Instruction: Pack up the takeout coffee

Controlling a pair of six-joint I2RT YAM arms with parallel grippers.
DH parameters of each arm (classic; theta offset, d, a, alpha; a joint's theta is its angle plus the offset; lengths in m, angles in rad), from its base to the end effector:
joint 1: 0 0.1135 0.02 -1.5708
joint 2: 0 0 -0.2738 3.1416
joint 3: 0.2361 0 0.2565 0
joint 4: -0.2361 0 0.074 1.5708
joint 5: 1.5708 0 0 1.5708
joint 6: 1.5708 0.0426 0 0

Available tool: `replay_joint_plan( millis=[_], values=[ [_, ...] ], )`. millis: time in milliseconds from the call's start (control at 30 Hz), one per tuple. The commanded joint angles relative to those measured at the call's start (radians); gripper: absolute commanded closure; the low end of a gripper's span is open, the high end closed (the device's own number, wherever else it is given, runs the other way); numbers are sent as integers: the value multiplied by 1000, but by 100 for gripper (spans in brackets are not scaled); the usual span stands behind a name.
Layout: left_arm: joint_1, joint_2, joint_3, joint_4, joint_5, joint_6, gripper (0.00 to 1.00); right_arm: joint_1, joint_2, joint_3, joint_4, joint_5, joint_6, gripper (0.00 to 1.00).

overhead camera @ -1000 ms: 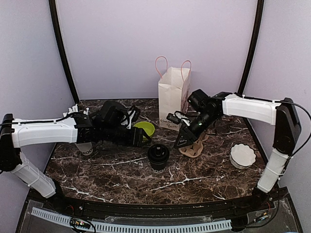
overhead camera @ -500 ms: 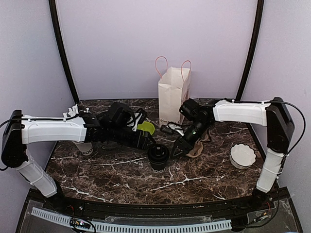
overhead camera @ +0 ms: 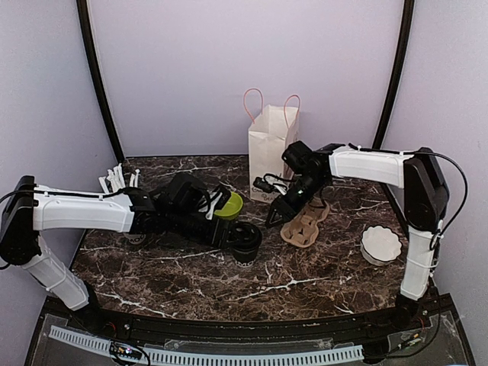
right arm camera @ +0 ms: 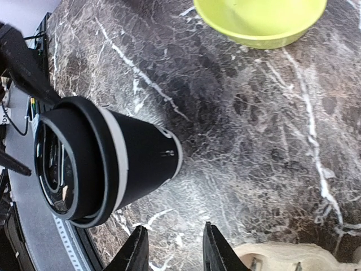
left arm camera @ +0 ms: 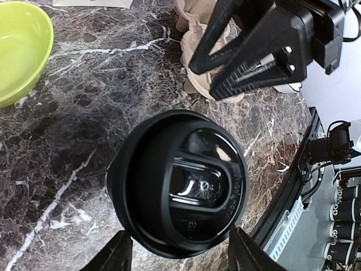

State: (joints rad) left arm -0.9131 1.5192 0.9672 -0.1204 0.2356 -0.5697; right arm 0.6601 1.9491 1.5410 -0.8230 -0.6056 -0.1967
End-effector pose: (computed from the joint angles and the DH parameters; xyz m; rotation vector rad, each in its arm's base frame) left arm 0.2000 -0.2751 0.2354 0.5541 2.3803 -1.0073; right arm 0.3091 0.2707 0.2212 -1.2987 2.4829 0.9610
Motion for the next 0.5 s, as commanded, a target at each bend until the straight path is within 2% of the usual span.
replay_joint_plan(
  millis=[0, 167, 267, 333, 467],
  values=[
    [-14, -60, -2, -49, -6, -44, 39, -2, -1, 26, -7, 26, 13, 67],
    [-14, -119, 36, -179, -97, -69, 38, -6, -82, -39, -2, 42, 17, 66],
    [-6, -176, 40, -211, -197, -96, 38, -7, -154, -96, 16, -1, 23, 62],
    [15, -193, 27, -205, -218, -122, 42, -7, -198, -142, 48, -51, 43, 58],
    [50, -180, -16, -126, -172, -174, 51, -7, -241, -232, 127, -157, 102, 56]
  ],
)
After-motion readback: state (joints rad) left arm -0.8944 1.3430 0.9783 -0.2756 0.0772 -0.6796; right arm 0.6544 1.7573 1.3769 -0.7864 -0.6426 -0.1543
